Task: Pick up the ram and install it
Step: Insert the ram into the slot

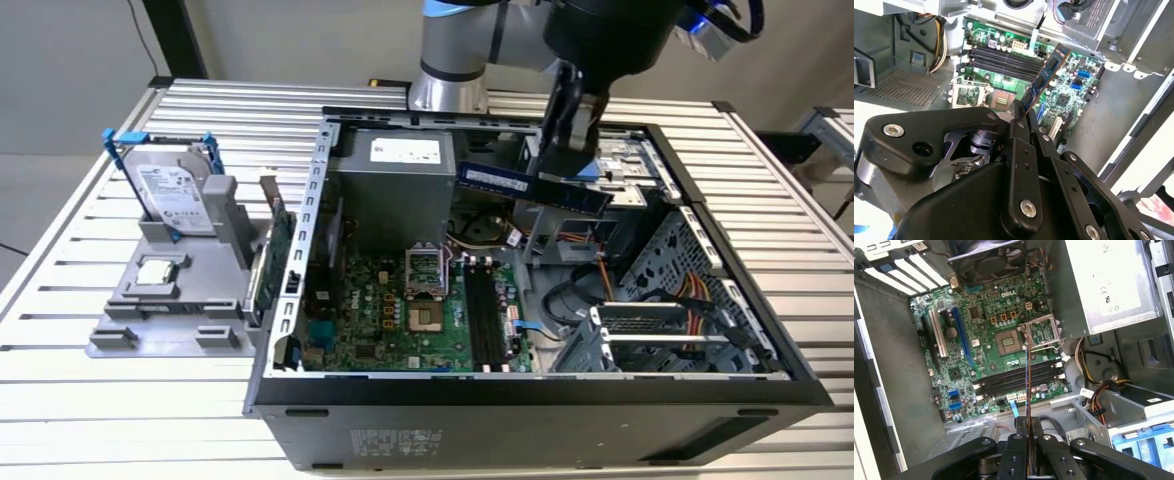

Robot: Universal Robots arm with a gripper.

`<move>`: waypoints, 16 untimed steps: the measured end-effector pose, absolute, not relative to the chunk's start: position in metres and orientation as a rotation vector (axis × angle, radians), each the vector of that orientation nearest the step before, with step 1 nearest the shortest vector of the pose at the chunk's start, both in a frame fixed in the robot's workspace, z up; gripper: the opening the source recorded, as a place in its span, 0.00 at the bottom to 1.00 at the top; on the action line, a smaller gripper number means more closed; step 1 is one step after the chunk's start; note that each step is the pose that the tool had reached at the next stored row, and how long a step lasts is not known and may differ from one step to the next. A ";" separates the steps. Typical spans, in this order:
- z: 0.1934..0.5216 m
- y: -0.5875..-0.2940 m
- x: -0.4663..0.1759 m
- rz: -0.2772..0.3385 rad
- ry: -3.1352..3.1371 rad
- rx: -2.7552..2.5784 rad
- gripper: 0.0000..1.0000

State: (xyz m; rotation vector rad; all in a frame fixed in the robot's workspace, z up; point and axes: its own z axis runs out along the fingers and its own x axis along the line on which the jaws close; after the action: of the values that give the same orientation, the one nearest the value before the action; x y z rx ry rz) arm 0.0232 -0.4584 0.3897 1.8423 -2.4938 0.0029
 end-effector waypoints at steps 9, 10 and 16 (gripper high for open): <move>0.390 -0.458 0.023 0.002 -2.535 1.785 0.00; 0.390 -0.458 0.023 0.001 -2.540 1.778 0.00; 0.390 -0.458 0.023 0.000 -2.568 1.737 0.00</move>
State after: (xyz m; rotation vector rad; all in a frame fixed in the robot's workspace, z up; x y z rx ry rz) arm 0.0232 -0.4584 0.3896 1.7372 -2.5680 0.0004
